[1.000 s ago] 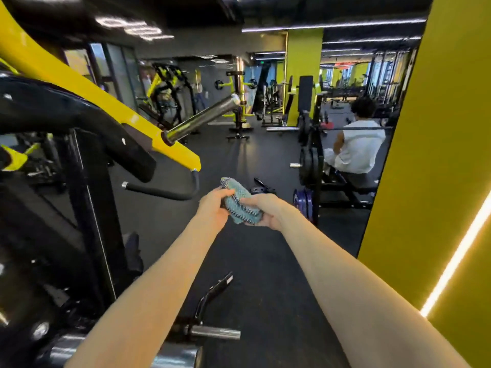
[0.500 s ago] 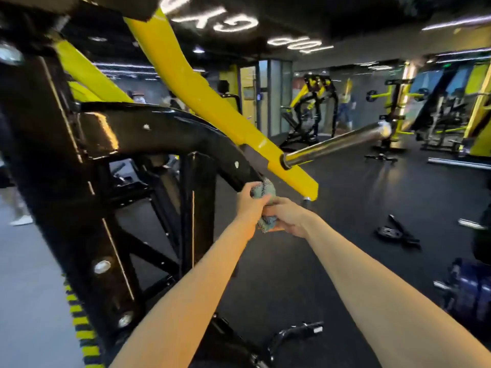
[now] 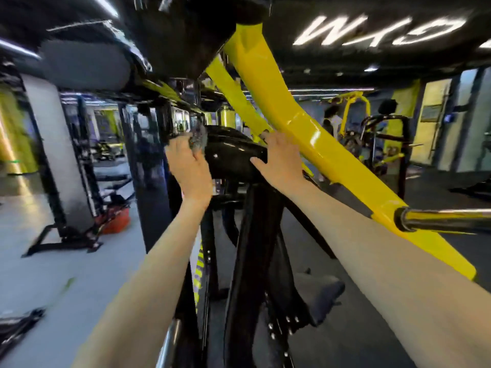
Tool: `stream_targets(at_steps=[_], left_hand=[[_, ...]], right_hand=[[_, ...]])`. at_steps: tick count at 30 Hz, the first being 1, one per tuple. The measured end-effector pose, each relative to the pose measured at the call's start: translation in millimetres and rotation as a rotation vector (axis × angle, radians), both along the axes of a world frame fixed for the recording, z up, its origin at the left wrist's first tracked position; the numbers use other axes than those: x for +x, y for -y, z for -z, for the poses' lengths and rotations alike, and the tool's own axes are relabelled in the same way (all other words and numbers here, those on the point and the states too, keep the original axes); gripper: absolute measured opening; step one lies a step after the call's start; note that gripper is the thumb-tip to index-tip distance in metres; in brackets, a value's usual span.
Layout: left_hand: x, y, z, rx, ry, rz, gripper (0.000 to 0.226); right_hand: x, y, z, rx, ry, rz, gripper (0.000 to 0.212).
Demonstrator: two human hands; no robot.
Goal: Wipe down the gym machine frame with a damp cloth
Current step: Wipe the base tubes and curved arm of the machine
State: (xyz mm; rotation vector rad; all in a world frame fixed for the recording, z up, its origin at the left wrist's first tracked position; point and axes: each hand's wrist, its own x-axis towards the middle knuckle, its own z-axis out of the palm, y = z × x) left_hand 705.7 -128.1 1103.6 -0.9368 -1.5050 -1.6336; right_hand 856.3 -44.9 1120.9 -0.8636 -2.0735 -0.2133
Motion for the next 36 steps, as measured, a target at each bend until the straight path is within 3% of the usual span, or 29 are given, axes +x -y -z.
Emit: stream_targets(at_steps=[2, 4, 7, 10, 15, 19, 20, 23, 24, 28, 29, 33, 34, 36], left_hand=[[28, -25, 12, -0.096, -0.338, -0.042, 0.029], [20, -32, 20, -0.15, -0.553, -0.061, 0.032], [-21, -13, 18, -0.021, -0.441, -0.193, 0.029], [-6, -24, 20, 0.078, -0.308, -0.214, 0.03], [-9, -31, 16, -0.03, -0.663, -0.153, 0.025], [-12, -25, 25, 0.161, -0.283, -0.187, 0.031], [0, -34, 26, 0.146, -0.313, -0.184, 0.03], [-4, -39, 26, -0.048, -0.684, -0.136, 0.02], [-18, -32, 21, -0.074, -0.732, -0.126, 0.02], [-24, -22, 21, 0.142, -0.38, -0.142, 0.025], [-12, -29, 22, 0.132, -0.394, -0.147, 0.023], [-21, -29, 21, -0.099, -0.811, -0.116, 0.017], [-33, -22, 19, -0.073, -0.776, -0.119, 0.018], [-43, -12, 22, 0.056, -0.492, -0.12, 0.024]], right_hand=[[-6, -13, -3, -0.032, 0.068, -0.007, 0.067], [-9, -19, -2, -0.063, 0.098, -0.017, 0.068], [-8, -26, -8, -0.093, 0.135, -0.06, 0.068], [-8, -32, -10, -0.144, 0.127, -0.112, 0.071], [-7, -37, -8, -0.247, 0.031, -0.208, 0.066], [-4, -42, -5, -0.258, 0.007, -0.264, 0.062], [-5, -42, -6, -0.252, 0.0, -0.27, 0.062], [-5, -41, -8, -0.217, 0.008, -0.249, 0.061], [-5, -40, -9, -0.217, 0.014, -0.244, 0.06], [-2, -39, -7, -0.242, -0.02, -0.298, 0.059], [-2, -38, -8, -0.239, -0.023, -0.302, 0.059], [-2, -36, -11, -0.249, -0.009, -0.305, 0.062], [-2, -36, -12, -0.257, -0.007, -0.308, 0.062], [-2, -35, -10, -0.27, -0.002, -0.316, 0.062]])
